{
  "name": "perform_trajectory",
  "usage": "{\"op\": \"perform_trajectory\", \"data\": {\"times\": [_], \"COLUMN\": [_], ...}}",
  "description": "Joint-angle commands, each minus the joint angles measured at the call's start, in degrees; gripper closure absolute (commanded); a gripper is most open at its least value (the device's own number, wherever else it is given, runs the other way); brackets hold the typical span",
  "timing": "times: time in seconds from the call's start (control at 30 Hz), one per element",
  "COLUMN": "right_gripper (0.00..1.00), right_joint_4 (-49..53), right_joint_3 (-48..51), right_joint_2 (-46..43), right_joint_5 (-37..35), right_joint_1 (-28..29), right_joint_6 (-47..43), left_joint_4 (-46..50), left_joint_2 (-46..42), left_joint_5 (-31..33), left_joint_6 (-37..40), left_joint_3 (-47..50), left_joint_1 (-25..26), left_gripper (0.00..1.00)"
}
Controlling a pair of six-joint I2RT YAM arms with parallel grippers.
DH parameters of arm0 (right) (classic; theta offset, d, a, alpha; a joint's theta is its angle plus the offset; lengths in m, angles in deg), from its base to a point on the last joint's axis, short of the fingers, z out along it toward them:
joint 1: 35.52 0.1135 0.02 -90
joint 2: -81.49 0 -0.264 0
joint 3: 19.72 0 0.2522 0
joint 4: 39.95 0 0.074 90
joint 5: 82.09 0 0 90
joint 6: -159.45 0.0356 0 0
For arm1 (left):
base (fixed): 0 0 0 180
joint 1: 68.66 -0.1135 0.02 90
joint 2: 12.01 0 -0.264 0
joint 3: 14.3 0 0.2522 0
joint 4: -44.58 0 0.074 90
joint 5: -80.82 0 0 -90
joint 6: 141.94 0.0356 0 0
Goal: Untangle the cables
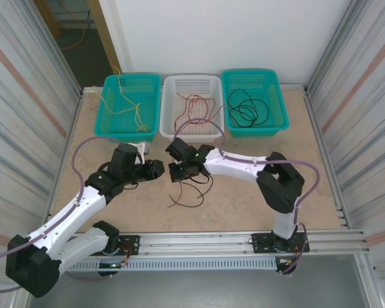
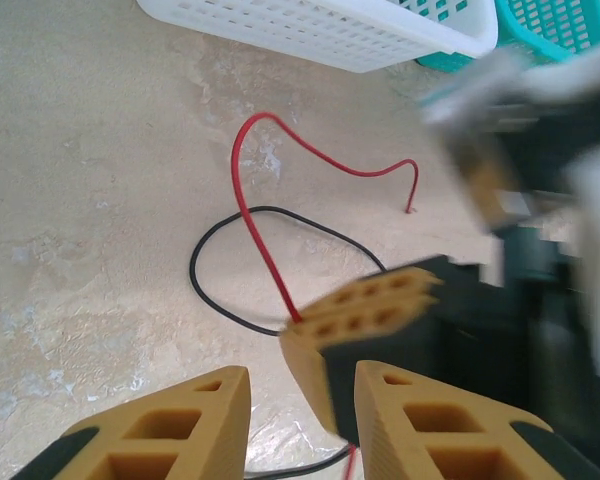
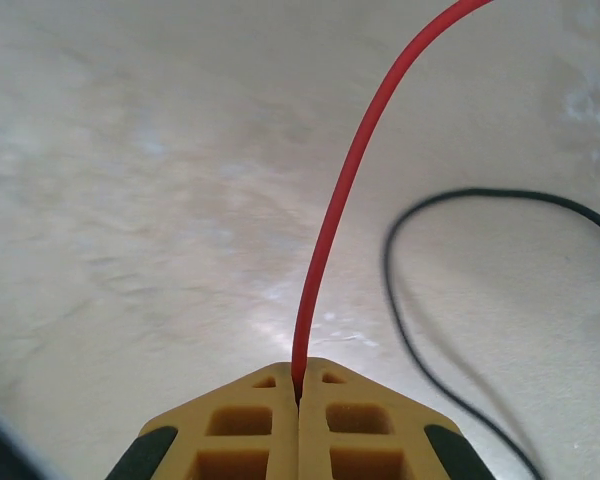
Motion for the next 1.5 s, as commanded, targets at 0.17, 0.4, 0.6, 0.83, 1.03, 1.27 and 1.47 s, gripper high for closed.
{"op": "perform_trajectory", "data": {"times": [0.17,0.4,0.6,0.83,1.03,1.27,1.47], "right_gripper": [1.00,1.00,1.00,1.00,1.00,1.00,1.00], "right_joint_4": [-0.6,0.6,2.8,5.3,4.7,4.9,3.8], "right_joint_3": [-2.7,-6.8,-10.8,-15.4,-19.3,-27.4,-34.5], "right_joint_2": [-11.0,-16.4,-19.4,-21.3,-20.7,-15.4,-7.8], "right_joint_5": [-1.9,-3.1,-6.3,-9.9,-7.4,-1.6,2.8], "right_joint_1": [3.4,4.0,3.9,3.0,-1.6,-12.0,-20.6], "right_joint_6": [-5.0,-6.3,-8.6,-13.2,-15.4,-15.5,-14.6], "left_joint_4": [-2.5,-3.4,-4.1,-3.9,-3.8,-2.9,-2.3], "left_joint_2": [1.3,2.8,3.7,3.7,3.6,2.8,2.3], "left_joint_5": [0.9,1.3,1.3,1.2,1.2,1.7,2.0], "left_joint_6": [-0.9,-1.1,-1.2,-1.4,-1.6,-1.7,-1.8], "left_joint_3": [-2.1,-3.3,-4.1,-4.2,-4.5,-4.5,-4.4], "left_joint_1": [1.7,3.3,3.8,4.0,4.4,4.7,4.7], "left_gripper": [0.65,0.65,0.65,0.65,0.65,0.65,0.65]}}
